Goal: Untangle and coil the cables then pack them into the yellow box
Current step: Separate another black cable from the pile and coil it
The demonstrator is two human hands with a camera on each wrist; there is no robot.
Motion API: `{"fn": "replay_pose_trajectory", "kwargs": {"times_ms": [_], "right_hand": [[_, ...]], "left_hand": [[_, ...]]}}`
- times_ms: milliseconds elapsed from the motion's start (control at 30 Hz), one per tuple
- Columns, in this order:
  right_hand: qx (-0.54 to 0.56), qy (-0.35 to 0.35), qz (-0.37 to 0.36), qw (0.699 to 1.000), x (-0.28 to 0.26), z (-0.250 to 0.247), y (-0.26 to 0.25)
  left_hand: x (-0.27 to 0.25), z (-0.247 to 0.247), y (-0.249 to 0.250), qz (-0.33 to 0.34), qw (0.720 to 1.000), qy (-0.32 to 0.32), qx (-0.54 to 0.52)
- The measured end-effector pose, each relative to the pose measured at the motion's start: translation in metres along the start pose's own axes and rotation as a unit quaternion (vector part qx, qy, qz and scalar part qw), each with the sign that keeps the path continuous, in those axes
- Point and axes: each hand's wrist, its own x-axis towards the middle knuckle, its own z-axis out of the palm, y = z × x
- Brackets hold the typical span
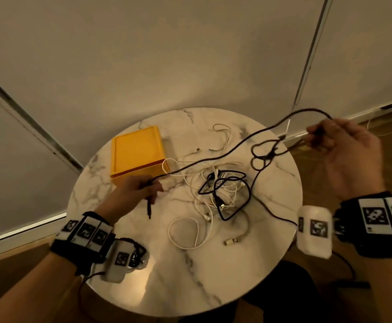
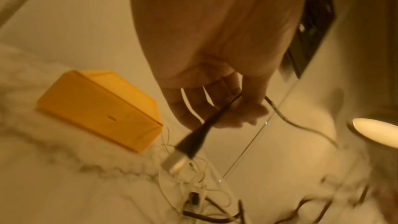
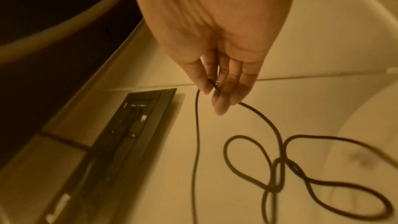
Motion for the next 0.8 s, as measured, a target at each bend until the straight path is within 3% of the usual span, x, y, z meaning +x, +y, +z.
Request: {"fn": "replay_pose_trajectory", "kwargs": {"times_ms": [67, 167, 233, 333, 433, 500, 633, 800], "right_hand": [[-0.115, 0.003, 0.013, 0.993, 0.003, -0.019, 0.014], [-0.307, -0.031, 0.081, 0.948, -0.003, -0.038, 0.040], [-0.407, -0.063, 0.108, 0.905, -0.012, -0.044, 0.054], [-0.513, -0.090, 0.035, 0.853, -0.030, -0.032, 0.064], [-0.474, -0.161, -0.065, 0.863, -0.062, 0.006, 0.066], [-0.420, -0.228, -0.086, 0.874, -0.087, 0.036, 0.071], [-0.325, -0.288, -0.058, 0.899, -0.112, 0.073, 0.091], [-0.251, -0.291, -0.003, 0.923, -0.112, 0.078, 0.105]], "left_hand": [[-0.010, -0.001, -0.002, -0.022, 0.990, 0.022, -0.137], [-0.022, 0.003, 0.002, -0.039, 0.946, 0.013, -0.320], [-0.027, 0.012, 0.006, -0.057, 0.928, 0.013, -0.368], [-0.034, 0.029, 0.018, -0.060, 0.916, -0.006, -0.396], [-0.038, 0.043, 0.032, -0.064, 0.891, -0.039, -0.448], [-0.041, 0.051, 0.039, -0.070, 0.872, -0.069, -0.479], [-0.047, 0.063, 0.042, -0.063, 0.846, -0.114, -0.517], [-0.056, 0.064, 0.040, -0.064, 0.804, -0.071, -0.587]]}}
